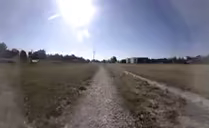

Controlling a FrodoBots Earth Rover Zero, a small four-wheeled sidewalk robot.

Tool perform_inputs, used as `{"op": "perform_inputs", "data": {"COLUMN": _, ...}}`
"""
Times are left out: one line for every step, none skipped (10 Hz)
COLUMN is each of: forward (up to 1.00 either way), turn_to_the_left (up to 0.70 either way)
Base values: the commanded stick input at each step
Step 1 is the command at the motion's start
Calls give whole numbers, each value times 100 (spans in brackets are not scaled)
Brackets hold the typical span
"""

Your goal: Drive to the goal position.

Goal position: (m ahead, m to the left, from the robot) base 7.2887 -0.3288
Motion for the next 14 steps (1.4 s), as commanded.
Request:
{"op": "perform_inputs", "data": {"forward": 50, "turn_to_the_left": 0}}
{"op": "perform_inputs", "data": {"forward": 50, "turn_to_the_left": 0}}
{"op": "perform_inputs", "data": {"forward": 50, "turn_to_the_left": 0}}
{"op": "perform_inputs", "data": {"forward": 50, "turn_to_the_left": 0}}
{"op": "perform_inputs", "data": {"forward": 50, "turn_to_the_left": 0}}
{"op": "perform_inputs", "data": {"forward": 50, "turn_to_the_left": 0}}
{"op": "perform_inputs", "data": {"forward": 50, "turn_to_the_left": 0}}
{"op": "perform_inputs", "data": {"forward": 50, "turn_to_the_left": 0}}
{"op": "perform_inputs", "data": {"forward": 50, "turn_to_the_left": 0}}
{"op": "perform_inputs", "data": {"forward": 50, "turn_to_the_left": 0}}
{"op": "perform_inputs", "data": {"forward": 50, "turn_to_the_left": -8}}
{"op": "perform_inputs", "data": {"forward": 50, "turn_to_the_left": -21}}
{"op": "perform_inputs", "data": {"forward": 50, "turn_to_the_left": -34}}
{"op": "perform_inputs", "data": {"forward": 50, "turn_to_the_left": -47}}
